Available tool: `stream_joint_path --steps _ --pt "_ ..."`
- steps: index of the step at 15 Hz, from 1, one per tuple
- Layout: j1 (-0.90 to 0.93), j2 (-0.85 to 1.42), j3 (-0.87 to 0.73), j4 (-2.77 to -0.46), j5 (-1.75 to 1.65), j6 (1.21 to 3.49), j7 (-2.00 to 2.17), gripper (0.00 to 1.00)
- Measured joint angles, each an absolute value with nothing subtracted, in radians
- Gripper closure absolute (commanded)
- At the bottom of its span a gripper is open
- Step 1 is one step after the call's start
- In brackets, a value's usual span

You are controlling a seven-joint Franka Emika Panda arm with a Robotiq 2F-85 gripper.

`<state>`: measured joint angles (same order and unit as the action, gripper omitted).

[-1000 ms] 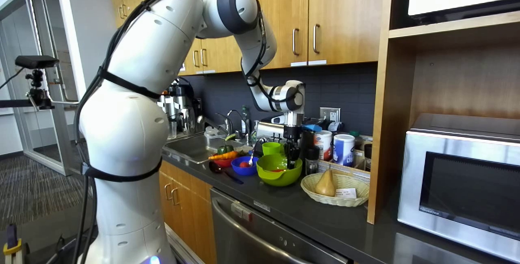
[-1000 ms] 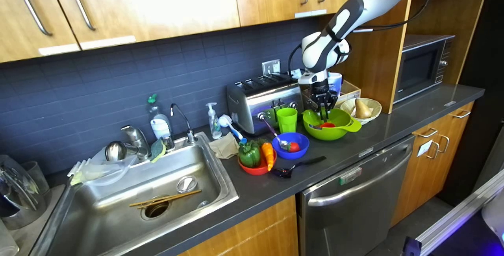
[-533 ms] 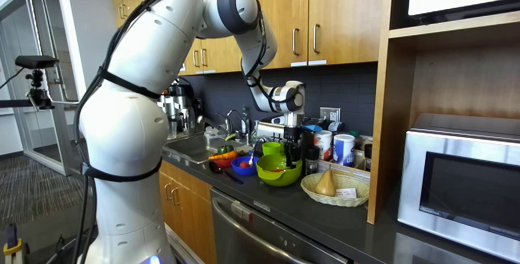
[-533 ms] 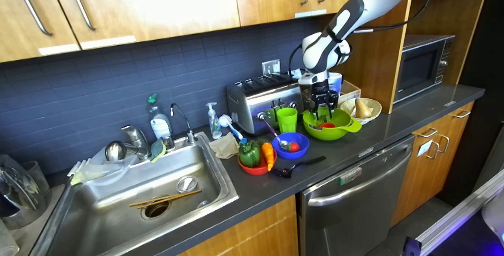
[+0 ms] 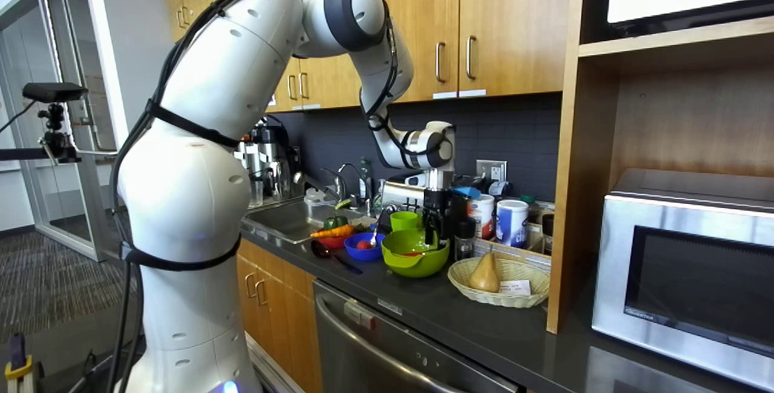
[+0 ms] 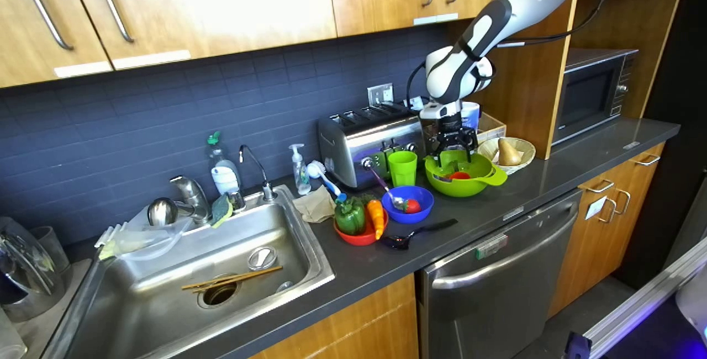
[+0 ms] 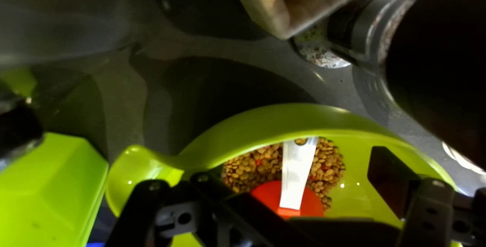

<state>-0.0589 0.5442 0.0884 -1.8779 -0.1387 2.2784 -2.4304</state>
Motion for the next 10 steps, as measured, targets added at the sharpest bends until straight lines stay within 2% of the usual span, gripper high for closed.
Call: stream_joint_path --steps 6,8,9,10 --pt "-0.059 0.544 0.088 -1.878 -0.139 2.28 -2.432 0.82" --pt "-0.059 0.544 0.088 -1.878 -0.139 2.28 -2.432 0.95" --pt "-0.059 0.544 0.088 -1.878 -0.139 2.281 -2.432 1.0" --pt "-0.059 0.544 0.088 -1.878 -0.139 2.281 -2.432 0.95"
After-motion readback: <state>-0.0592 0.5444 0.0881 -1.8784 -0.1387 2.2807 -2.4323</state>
